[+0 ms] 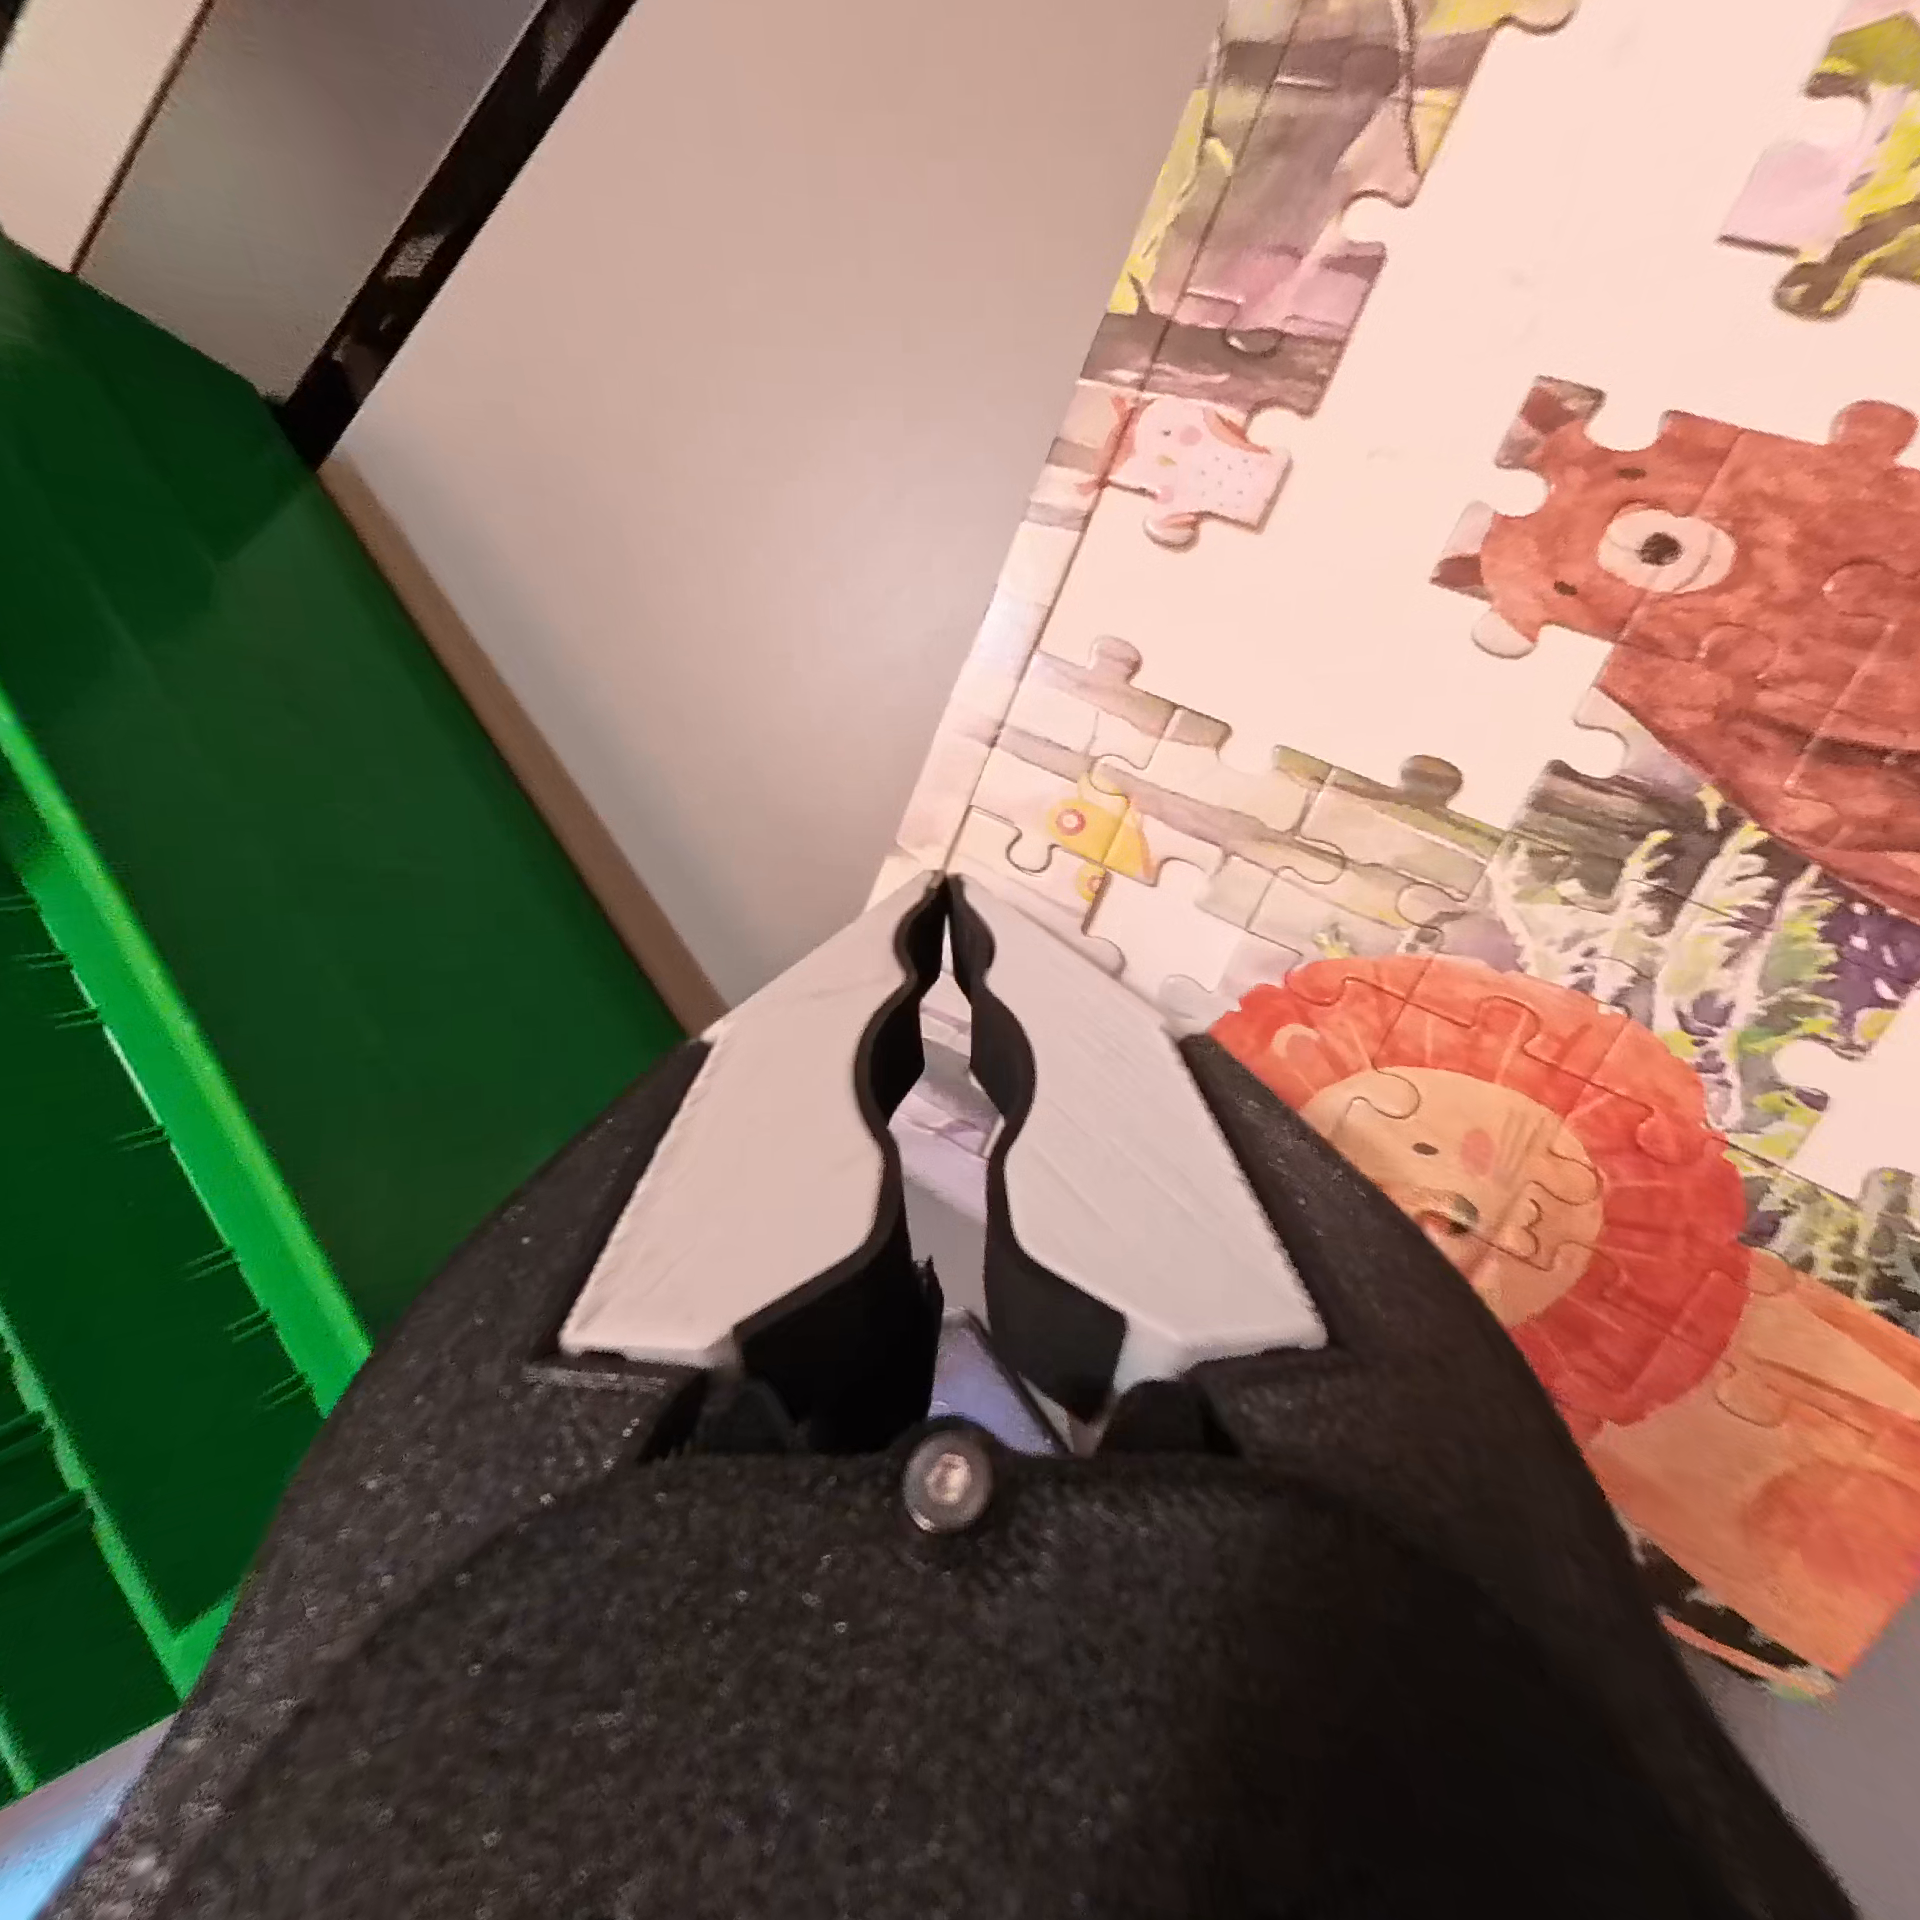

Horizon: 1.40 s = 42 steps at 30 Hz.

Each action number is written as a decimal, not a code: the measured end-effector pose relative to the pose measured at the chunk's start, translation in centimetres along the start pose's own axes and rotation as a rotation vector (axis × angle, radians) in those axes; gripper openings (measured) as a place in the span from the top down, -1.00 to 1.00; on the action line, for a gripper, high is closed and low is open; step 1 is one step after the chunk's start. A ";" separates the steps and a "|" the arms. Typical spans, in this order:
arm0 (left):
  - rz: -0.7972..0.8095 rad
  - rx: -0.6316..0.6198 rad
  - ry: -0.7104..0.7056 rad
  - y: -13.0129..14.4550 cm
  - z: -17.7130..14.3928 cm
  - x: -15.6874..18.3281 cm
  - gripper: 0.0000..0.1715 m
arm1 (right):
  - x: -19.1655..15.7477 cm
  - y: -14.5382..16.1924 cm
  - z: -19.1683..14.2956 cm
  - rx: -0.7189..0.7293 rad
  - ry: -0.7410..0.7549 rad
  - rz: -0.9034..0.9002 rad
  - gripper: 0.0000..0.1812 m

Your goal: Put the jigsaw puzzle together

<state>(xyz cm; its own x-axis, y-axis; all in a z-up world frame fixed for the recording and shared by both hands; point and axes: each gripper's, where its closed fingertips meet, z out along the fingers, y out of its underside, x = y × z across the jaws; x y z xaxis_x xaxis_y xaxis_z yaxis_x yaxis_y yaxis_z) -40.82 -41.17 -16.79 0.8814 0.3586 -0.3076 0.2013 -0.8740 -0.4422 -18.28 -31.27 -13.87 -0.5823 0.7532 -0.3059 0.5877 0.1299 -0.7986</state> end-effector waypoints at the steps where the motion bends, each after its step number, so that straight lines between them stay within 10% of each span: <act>1: 0.006 0.001 0.018 0.0 -0.1 0.4 1.00 | 0.0 0.0 0.0 0.000 0.000 0.000 0.56; 12: 0.003 0.001 0.045 0.7 1.0 1.1 1.00 | 0.1 -1.0 -0.1 0.027 -0.015 0.007 0.58; 19: -0.183 0.156 -0.012 3.3 -5.1 0.2 1.00 | 0.8 -5.3 1.0 -0.030 0.059 -0.191 0.86; 31: -0.275 0.187 0.057 7.4 -4.0 5.2 1.00 | 4.5 -10.6 17.8 -0.333 0.038 -0.377 1.00; 42: -0.318 0.262 0.126 7.4 -4.6 6.8 1.00 | 0.9 -9.9 22.1 -0.332 -0.055 -0.364 1.00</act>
<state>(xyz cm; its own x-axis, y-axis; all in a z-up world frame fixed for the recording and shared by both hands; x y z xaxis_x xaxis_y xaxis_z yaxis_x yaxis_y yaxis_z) -31.34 -46.69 -18.26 0.8415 0.5397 -0.0231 0.3704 -0.6077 -0.7025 -37.01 -46.15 -17.63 -0.8067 0.5865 -0.0719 0.4823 0.5832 -0.6536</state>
